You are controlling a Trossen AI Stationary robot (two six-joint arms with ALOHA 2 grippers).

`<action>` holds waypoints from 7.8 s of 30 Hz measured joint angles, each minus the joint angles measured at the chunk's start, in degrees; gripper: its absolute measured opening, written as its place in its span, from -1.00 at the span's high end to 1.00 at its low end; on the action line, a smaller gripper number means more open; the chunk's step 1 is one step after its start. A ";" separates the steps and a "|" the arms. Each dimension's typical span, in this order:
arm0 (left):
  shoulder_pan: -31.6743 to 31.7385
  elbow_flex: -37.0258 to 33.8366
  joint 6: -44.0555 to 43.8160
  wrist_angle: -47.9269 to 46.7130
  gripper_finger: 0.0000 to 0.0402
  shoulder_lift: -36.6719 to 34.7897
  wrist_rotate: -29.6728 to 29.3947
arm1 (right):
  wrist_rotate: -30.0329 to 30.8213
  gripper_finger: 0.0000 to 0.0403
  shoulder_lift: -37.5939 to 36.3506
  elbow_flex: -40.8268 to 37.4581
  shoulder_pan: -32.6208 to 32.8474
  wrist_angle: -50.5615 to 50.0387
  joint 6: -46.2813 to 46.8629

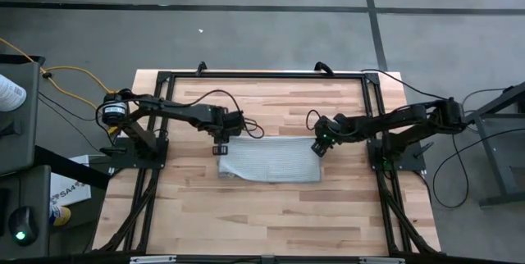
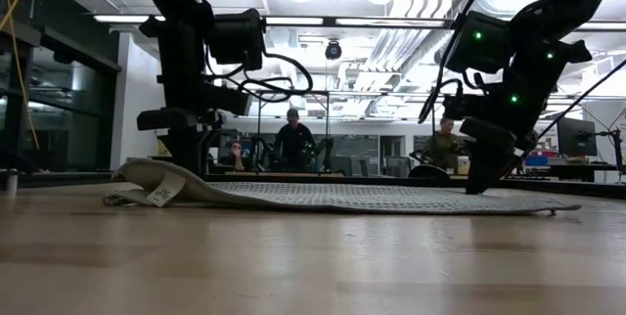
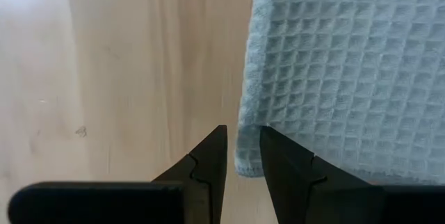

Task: Fold microfiber towels
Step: Fold the grey towel

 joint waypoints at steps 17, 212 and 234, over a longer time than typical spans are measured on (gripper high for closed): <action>-0.02 0.02 0.66 -1.26 0.57 0.00 3.29 | -5.25 0.16 -0.04 0.02 -0.02 0.82 1.61; -21.04 -3.89 -22.98 -5.81 1.00 -12.90 7.51 | -16.81 0.98 -11.71 0.00 28.55 1.57 12.00; -21.04 -3.86 -23.39 0.77 1.00 -6.87 23.17 | -17.68 0.98 2.05 -0.06 36.63 10.22 21.40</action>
